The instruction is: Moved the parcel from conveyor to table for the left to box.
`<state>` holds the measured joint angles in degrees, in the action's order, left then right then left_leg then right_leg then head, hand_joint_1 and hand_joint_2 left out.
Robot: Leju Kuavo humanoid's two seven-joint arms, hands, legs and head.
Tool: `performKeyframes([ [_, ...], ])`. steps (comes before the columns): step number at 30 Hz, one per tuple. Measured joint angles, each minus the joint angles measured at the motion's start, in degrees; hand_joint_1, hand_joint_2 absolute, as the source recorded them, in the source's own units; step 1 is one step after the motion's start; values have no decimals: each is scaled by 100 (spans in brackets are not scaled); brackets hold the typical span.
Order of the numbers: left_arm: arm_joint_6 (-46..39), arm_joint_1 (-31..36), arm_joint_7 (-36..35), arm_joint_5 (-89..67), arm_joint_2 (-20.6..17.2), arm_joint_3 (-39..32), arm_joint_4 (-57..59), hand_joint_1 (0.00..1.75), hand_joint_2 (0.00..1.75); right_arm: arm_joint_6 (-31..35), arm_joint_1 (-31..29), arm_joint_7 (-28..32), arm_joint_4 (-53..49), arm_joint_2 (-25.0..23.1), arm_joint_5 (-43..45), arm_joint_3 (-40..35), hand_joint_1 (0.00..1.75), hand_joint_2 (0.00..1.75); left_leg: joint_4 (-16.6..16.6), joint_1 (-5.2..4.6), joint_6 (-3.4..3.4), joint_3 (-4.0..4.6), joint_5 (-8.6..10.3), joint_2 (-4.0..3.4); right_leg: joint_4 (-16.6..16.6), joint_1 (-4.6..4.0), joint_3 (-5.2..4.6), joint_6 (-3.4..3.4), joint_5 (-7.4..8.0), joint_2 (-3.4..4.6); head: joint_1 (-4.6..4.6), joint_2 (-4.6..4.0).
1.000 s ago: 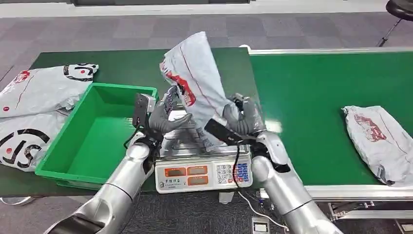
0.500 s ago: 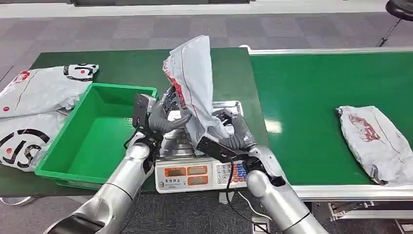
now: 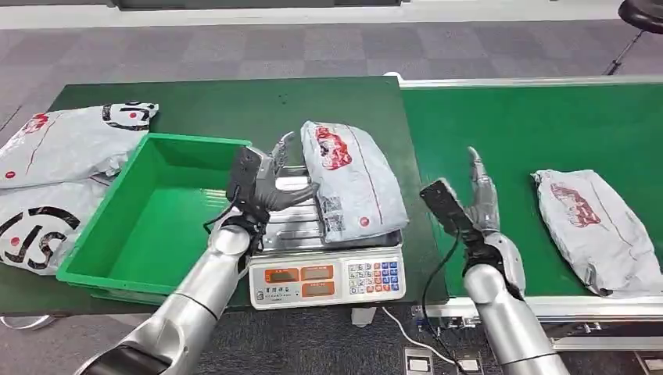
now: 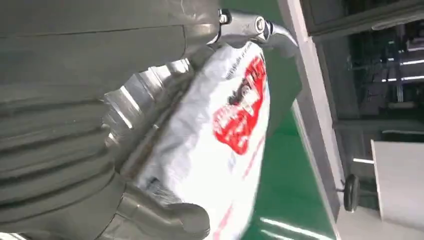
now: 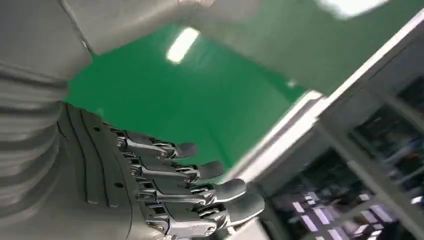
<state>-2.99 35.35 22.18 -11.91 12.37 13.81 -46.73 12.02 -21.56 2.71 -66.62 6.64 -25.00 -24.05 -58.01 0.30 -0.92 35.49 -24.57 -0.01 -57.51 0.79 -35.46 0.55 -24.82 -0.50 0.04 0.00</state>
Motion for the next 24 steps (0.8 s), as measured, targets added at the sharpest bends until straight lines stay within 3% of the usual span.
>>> performKeyframes([
  [16,-68,99,-63,-512,129,545,-35,0,175,-57,-18,127,470,120,217,619,0,175,0,0,3,-1,-2,-2,-1,0,-1,0,0,3,-2,0],
  [24,477,635,-413,-2478,225,1647,686,0,175,-214,-567,284,1021,118,444,849,0,175,-1,-6,5,0,0,-1,-1,5,1,6,5,1,0,0],
])
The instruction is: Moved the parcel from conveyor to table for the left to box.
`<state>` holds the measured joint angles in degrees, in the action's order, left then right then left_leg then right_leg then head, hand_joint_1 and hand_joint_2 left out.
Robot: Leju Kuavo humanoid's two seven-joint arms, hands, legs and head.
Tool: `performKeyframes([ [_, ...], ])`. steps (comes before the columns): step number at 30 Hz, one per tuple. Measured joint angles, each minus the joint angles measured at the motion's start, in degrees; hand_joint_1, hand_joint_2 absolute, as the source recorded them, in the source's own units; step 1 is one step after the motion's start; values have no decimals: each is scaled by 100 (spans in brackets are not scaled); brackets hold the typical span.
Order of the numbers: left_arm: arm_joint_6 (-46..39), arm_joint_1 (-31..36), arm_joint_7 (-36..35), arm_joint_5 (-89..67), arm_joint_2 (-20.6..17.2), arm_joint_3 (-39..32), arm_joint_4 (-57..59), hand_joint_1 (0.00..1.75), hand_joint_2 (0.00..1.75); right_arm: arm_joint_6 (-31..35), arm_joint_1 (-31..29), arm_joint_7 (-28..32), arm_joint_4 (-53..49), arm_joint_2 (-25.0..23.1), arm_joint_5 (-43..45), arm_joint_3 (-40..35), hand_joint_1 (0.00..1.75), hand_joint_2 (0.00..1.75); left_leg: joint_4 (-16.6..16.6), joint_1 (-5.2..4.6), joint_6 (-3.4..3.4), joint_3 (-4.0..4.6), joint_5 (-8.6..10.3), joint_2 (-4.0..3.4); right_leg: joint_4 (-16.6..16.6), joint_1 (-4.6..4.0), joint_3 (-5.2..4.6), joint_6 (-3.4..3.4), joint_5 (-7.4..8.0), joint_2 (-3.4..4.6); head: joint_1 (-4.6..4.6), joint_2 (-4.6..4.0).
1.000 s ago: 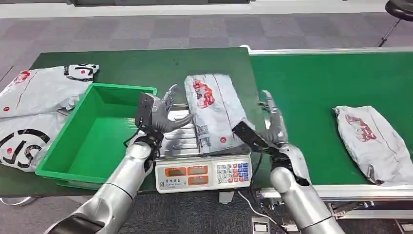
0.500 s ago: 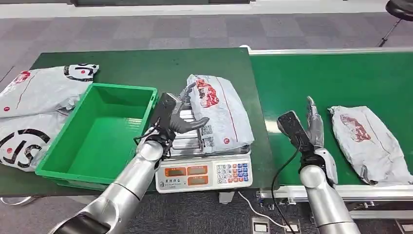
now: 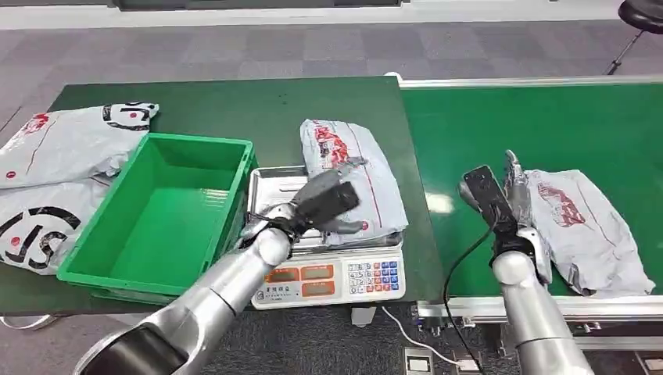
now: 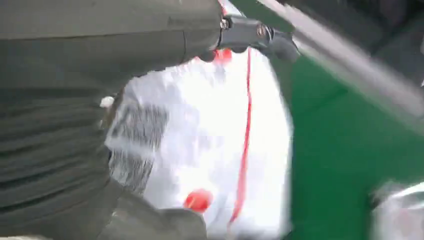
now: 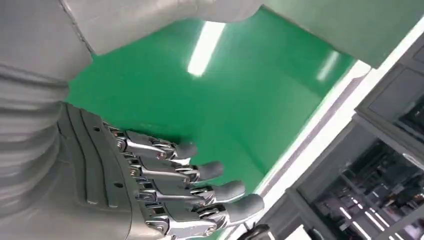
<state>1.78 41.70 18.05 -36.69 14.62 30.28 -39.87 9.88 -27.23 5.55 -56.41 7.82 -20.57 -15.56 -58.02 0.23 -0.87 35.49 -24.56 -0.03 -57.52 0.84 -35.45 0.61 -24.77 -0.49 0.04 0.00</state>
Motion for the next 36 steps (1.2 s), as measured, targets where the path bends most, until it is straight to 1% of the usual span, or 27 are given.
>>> performKeyframes([
  [2,194,59,-37,-408,11,253,187,0,175,13,-64,37,114,0,33,79,0,175,0,0,0,-1,0,0,0,0,-1,0,0,3,-2,0],
  [4,319,278,-99,-662,11,457,447,0,175,136,-153,94,238,4,41,173,0,175,-1,0,0,1,0,-1,0,0,-4,0,1,2,-2,0],
  [7,522,567,-214,-1136,-4,966,910,0,175,376,-298,177,431,46,42,420,0,175,-1,0,0,0,0,1,0,-1,2,-1,1,-1,0,0],
  [8,653,628,-210,-1223,-11,1077,1013,14,175,358,-336,238,546,66,68,558,0,175,0,0,0,0,0,2,-1,-1,3,-1,1,-1,0,0],
  [9,785,688,-181,-1280,-15,1145,1089,171,175,332,-372,284,619,74,72,630,0,175,0,0,0,0,0,1,-2,-1,3,-1,1,0,0,0],
  [10,960,743,-140,-1328,-20,1208,1179,175,175,286,-409,337,708,81,85,700,0,175,0,0,0,0,0,0,-2,-1,3,-1,1,0,-2,0],
  [14,1514,960,78,-1393,-26,1450,1471,175,175,142,-621,448,1024,85,109,865,0,175,0,0,0,-4,0,1,-1,-1,6,0,1,1,-2,0],
  [18,1709,1068,236,-1374,-48,1556,1616,175,175,81,-780,483,1208,85,100,920,0,175,0,1,1,-11,2,1,-1,-2,14,0,1,0,-2,0],
  [23,1359,1152,467,-1103,-124,1556,1622,175,175,18,-767,531,1243,85,173,931,0,175,0,1,1,-17,3,1,-2,-2,20,0,1,-1,0,0],
  [29,1193,1238,564,-1002,-203,1549,1590,175,175,-6,-709,531,1241,85,212,931,0,175,0,1,1,-17,7,1,-2,-1,19,0,6,0,0,0],
  [32,959,1264,721,-799,-260,1446,1333,175,175,-30,-643,529,1217,85,234,931,0,175,0,1,1,-15,7,2,-2,-1,17,0,6,-1,0,0],
  [36,968,1388,697,-661,-306,1262,892,175,175,-42,-571,533,1180,85,256,942,0,175,0,0,1,-11,6,4,-2,-1,15,0,5,-3,-2,0],
])
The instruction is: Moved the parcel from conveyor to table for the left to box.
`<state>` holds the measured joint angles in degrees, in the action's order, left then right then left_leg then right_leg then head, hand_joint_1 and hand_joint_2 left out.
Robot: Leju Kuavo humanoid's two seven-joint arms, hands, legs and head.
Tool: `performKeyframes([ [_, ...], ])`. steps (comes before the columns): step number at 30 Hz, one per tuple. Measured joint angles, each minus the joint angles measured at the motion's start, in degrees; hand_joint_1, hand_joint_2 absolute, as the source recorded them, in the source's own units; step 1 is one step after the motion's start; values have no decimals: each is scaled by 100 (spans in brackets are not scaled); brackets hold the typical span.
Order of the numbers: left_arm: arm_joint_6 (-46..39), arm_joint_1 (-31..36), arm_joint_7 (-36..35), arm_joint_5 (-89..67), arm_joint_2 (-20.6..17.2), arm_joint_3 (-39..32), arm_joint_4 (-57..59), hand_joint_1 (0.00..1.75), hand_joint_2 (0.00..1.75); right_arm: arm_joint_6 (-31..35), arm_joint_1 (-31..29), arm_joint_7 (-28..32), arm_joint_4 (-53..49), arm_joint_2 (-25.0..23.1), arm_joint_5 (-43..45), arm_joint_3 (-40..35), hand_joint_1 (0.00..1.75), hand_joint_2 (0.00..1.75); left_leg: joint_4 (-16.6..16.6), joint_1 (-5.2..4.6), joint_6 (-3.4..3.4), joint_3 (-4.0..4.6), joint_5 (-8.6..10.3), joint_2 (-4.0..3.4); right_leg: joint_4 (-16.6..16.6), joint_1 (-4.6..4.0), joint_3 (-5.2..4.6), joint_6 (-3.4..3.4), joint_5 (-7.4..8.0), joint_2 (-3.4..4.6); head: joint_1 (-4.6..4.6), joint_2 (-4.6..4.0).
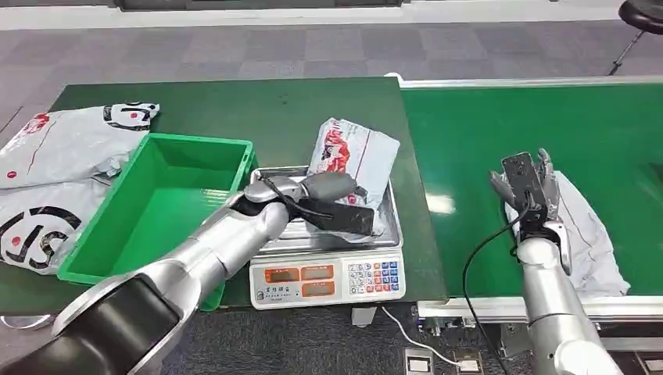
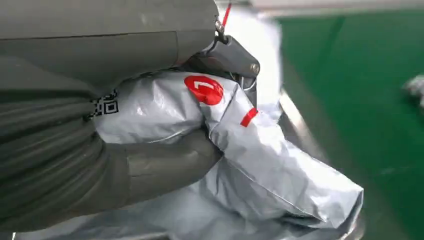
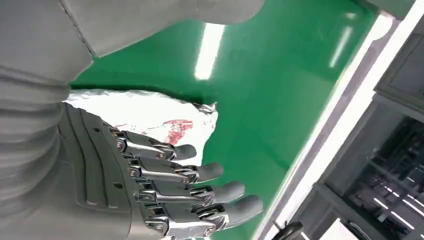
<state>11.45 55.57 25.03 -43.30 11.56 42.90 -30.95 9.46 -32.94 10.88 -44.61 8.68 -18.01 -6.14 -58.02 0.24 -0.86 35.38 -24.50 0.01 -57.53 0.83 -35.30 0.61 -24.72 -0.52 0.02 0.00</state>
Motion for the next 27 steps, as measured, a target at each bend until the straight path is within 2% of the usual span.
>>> performKeyframes([
  [4,-101,11,-77,48,-24,-92,-446,175,175,0,66,28,-57,4,2,26,0,175,0,0,0,0,0,1,1,0,-3,0,0,-1,2,0],
  [12,-908,11,-976,-528,-153,-157,-1682,175,175,-33,410,85,-356,133,61,186,0,175,0,0,1,5,-1,7,1,0,-3,1,-1,-6,2,0],
  [19,-2171,-80,-1316,-1563,-647,-361,-1647,175,175,-42,635,13,-658,166,-29,302,0,175,5,1,-3,-3,1,-4,-1,-4,-5,-1,-1,7,2,0],
  [22,-2312,-140,-1342,-1685,-889,-513,-1563,175,175,-41,727,-9,-771,181,-50,328,0,175,6,3,-4,-4,3,-5,-1,-4,-5,-3,-2,5,2,0],
  [27,-2312,-178,-1355,-1701,-1005,-586,-1480,175,175,-44,761,-9,-848,190,-50,341,0,175,5,2,-6,3,5,5,-1,-1,-4,-3,-2,-4,2,0],
])
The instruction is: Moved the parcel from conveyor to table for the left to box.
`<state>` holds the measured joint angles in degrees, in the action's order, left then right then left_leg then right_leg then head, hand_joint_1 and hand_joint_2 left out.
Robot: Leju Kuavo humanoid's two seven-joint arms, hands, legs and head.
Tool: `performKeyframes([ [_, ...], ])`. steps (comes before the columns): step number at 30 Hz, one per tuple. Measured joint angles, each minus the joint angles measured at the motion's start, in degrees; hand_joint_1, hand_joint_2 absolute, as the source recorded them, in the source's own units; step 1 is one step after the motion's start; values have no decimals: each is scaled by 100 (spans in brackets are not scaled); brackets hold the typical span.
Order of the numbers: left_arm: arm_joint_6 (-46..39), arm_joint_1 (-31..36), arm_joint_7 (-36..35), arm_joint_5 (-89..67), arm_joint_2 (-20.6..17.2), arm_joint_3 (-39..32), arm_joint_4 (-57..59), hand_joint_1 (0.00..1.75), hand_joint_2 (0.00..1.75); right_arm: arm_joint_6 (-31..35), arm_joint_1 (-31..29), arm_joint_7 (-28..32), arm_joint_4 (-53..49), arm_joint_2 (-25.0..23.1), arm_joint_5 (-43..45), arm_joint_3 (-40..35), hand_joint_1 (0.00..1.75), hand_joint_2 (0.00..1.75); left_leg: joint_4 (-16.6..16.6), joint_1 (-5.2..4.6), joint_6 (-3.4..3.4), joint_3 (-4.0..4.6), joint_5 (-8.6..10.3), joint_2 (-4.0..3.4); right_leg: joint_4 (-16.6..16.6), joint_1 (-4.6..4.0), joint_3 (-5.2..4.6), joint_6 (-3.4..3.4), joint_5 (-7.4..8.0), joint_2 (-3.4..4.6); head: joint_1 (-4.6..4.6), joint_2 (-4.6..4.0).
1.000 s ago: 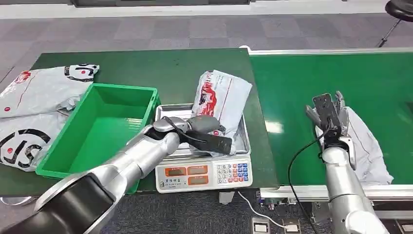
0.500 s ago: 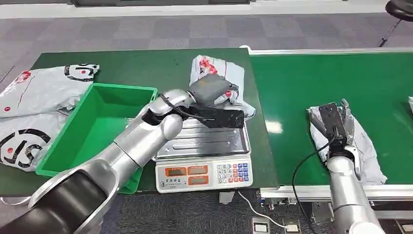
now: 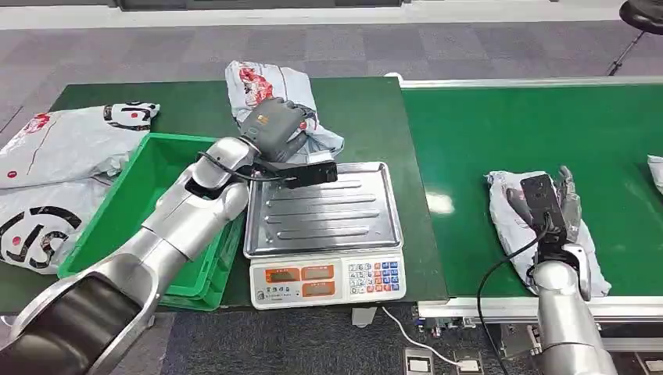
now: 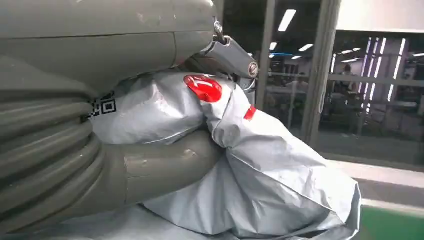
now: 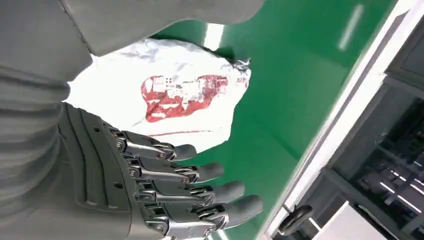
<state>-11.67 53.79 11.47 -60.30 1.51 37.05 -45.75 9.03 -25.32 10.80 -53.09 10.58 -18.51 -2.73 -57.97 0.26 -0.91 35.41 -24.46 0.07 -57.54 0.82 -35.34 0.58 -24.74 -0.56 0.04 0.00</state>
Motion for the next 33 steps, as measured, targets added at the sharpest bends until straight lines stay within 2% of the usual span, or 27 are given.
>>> performKeyframes([
  [4,4,-6,-190,-153,-179,-50,68,175,175,-13,42,-2,-39,13,-2,35,0,175,0,-3,5,2,-4,-3,1,3,0,1,0,1,0,0],
  [10,-131,-183,81,-105,-975,-448,394,175,175,-133,267,2,-114,295,149,142,0,175,3,-3,-2,-9,-8,-28,0,-5,-6,-1,-1,33,-2,0],
  [15,-153,-772,638,321,-1765,-965,387,175,175,-166,699,59,-295,616,422,339,0,175,12,7,-5,-11,-9,-26,-1,-9,-6,-15,-11,25,-2,0],
  [23,15,-1588,467,221,-2380,-1495,-245,175,175,-127,1232,-63,-717,680,420,599,0,175,11,6,-10,-9,-20,-26,1,-6,-8,-13,-18,28,0,0],
  [24,46,-1666,408,179,-2433,-1556,-324,47,175,-122,1300,-90,-798,678,417,645,0,175,11,6,-10,-9,-20,-25,1,-5,-8,-13,-18,26,0,0],
  [25,74,-1742,363,142,-2485,-1617,-406,0,175,-112,1374,-112,-876,680,411,688,0,175,11,6,-10,-9,-20,-24,1,-5,-8,-13,-18,25,-2,0],
  [33,376,-2271,571,505,-2594,-2050,-994,0,175,-105,1615,-249,-1115,675,223,861,0,175,11,6,-10,-10,-21,-26,1,-5,-8,-14,-18,26,0,0],
])
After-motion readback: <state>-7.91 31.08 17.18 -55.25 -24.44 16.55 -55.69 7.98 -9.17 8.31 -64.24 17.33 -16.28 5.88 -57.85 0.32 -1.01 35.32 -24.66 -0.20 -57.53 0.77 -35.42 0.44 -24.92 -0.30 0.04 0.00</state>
